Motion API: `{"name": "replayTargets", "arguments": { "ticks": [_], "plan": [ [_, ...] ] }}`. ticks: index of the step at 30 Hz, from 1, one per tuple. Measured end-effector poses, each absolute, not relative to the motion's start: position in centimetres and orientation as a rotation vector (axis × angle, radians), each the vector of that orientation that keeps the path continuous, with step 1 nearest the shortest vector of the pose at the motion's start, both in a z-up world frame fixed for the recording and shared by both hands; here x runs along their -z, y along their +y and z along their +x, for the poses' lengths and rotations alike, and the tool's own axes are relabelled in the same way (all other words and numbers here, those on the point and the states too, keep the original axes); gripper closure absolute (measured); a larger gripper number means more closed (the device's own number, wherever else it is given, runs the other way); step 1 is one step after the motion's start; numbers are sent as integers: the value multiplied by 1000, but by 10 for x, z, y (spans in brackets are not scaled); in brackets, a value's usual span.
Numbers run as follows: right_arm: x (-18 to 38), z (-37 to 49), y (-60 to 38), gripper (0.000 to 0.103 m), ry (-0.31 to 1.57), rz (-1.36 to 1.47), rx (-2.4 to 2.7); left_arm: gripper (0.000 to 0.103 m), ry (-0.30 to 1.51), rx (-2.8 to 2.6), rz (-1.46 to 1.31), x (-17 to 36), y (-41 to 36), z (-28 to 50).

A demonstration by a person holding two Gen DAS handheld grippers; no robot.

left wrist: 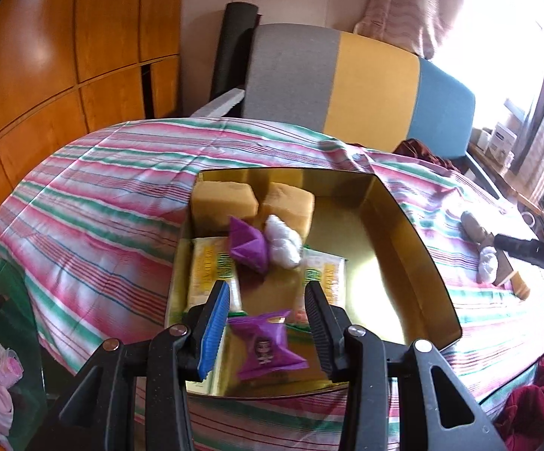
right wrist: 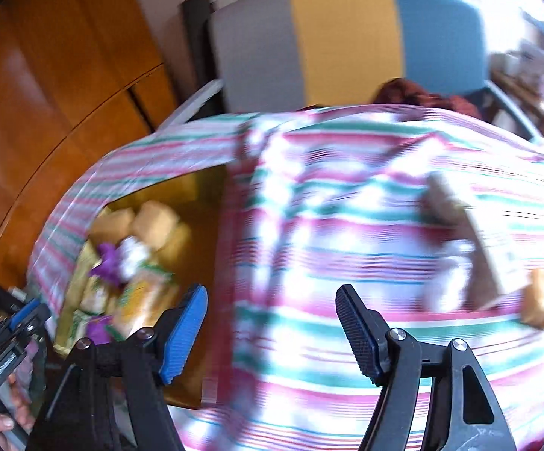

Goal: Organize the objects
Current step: 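Grasp the clear plastic bundle with the left gripper while the right gripper approaches the tea box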

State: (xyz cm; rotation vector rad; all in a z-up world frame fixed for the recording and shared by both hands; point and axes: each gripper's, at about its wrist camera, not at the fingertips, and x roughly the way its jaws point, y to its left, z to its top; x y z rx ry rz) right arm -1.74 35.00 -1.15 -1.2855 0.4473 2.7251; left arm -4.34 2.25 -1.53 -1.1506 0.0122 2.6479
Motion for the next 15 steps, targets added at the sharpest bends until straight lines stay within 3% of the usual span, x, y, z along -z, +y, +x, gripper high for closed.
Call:
{"name": "replayTargets", "arguments": {
  "ticks": [8,15],
  "plan": [
    [-3,30,462,28,468,-1109,-2525,61,103,-2554,-1109,8,65,-41],
    [5,91,567,26,632,-855,-2281,61,203,-2426,-1076,3,124,-35]
  ]
}}
